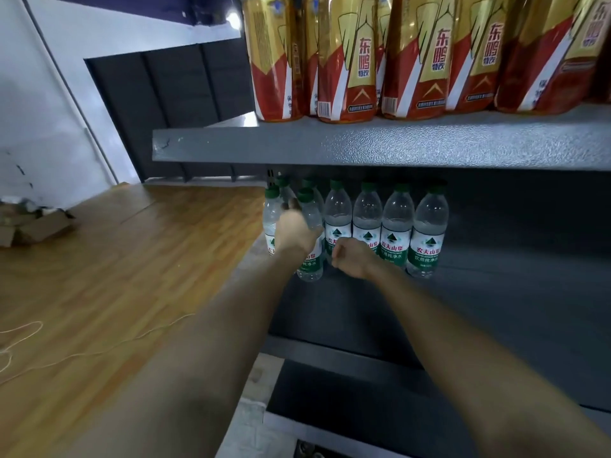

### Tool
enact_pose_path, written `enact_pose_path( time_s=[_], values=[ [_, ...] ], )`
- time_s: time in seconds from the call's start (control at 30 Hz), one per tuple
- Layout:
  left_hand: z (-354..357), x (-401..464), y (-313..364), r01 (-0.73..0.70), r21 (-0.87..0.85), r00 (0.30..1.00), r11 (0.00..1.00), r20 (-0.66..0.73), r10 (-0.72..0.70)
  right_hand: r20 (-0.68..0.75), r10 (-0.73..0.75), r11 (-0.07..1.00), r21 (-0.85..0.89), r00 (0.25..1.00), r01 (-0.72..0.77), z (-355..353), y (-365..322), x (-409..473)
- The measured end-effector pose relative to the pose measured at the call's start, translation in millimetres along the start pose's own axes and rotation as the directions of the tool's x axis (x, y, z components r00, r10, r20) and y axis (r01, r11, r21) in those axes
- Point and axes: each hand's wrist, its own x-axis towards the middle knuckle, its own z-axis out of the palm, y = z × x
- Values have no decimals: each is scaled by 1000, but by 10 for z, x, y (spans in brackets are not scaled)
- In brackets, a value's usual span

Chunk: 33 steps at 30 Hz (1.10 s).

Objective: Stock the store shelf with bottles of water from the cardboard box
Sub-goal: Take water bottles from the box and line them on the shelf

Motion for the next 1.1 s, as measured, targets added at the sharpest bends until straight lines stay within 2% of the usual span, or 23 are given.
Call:
enact_pose_path(
  time_s=[0.23, 0.47, 0.67, 1.0, 1.1],
  values=[
    [54, -52, 20, -79, 107, 997, 991, 7, 79, 35, 23, 999, -30, 999, -22, -5, 60, 15],
    [-12, -236, -105, -137, 32, 990, 990, 22, 137, 13, 35, 997, -68, 999, -34, 24, -86, -91],
    [-215, -430, -441, -186, 80, 970, 979, 173, 170, 8, 69, 995, -68, 998, -68, 144, -290, -379],
    [-644, -1060, -1100, -361, 247, 883, 900, 401, 244, 63, 132, 988, -93, 989, -126, 590, -823, -1071],
    [-748, -1261, -1327, -305, 303, 892, 903, 422, 160, 99, 151, 983, -122, 984, -139, 841, -946, -1352]
  ],
)
